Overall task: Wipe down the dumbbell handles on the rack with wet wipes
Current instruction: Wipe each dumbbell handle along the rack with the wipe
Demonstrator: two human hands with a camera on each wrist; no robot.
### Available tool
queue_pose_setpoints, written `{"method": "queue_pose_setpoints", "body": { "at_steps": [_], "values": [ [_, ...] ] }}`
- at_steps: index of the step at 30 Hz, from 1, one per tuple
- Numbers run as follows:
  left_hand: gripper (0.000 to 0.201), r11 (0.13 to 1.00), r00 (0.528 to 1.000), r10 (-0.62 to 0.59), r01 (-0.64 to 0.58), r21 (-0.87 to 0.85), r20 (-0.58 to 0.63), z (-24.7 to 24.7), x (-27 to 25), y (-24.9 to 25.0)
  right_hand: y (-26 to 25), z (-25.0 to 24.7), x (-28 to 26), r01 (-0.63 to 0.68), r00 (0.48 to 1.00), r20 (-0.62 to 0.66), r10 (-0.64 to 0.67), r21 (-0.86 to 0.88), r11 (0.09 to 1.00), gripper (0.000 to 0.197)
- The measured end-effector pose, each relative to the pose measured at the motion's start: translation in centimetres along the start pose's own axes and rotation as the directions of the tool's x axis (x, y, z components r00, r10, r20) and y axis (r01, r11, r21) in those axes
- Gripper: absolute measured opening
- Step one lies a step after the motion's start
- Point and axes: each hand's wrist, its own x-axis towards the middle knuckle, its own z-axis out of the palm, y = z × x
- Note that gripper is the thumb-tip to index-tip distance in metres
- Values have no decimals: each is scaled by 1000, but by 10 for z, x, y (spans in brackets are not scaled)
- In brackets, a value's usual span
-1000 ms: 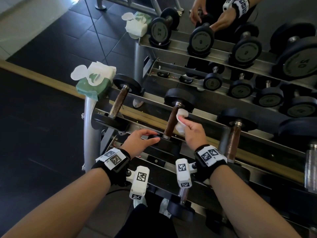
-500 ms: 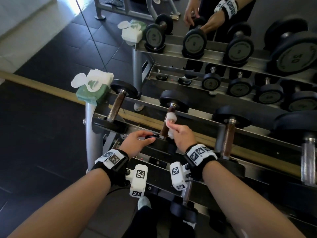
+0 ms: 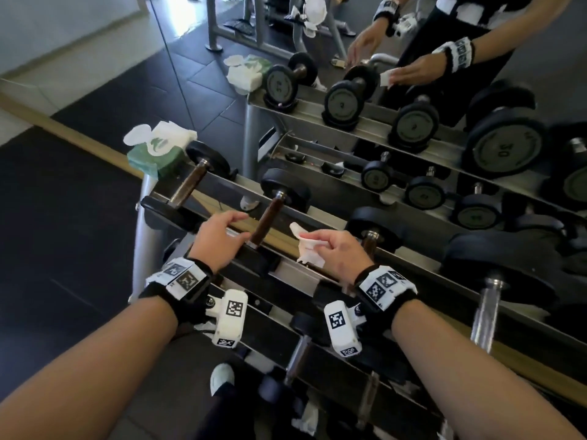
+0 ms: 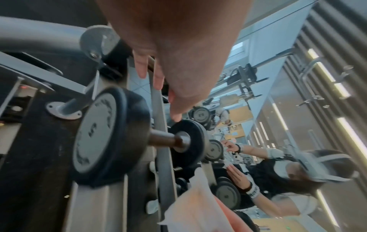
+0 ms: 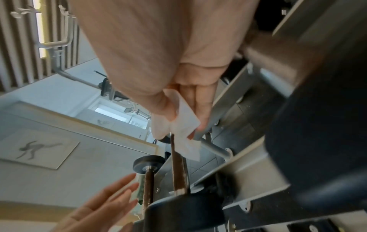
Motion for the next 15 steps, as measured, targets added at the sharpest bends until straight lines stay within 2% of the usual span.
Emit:
{"method": "queue_pose_setpoints", "body": {
  "at_steps": [2,5,9,12,15],
  "values": [
    [35,997,998,64,-65,-31,-12,16,-14,22,4,-21,-11,17,1000,0,-17,-26,1000,30],
    [35,993,988,109,-104,-52,105,51,-34,44,15,-52,-25,15,1000,26,-13,-82,997,31],
    [50,998,954,18,1,-64,300,97,-50,48,30,-82,-37,13,1000,-14,-16,-215,976,26],
    [64,993,932,-47,82,-81,359,116,-56,44,29,-99,-39,38,996,-72,-58,-256,966,25],
    [71,988,920,-92,132,-80,380,123,-55,42,20,-112,-29,115,977,-136,-162,-303,946,31]
  ]
}}
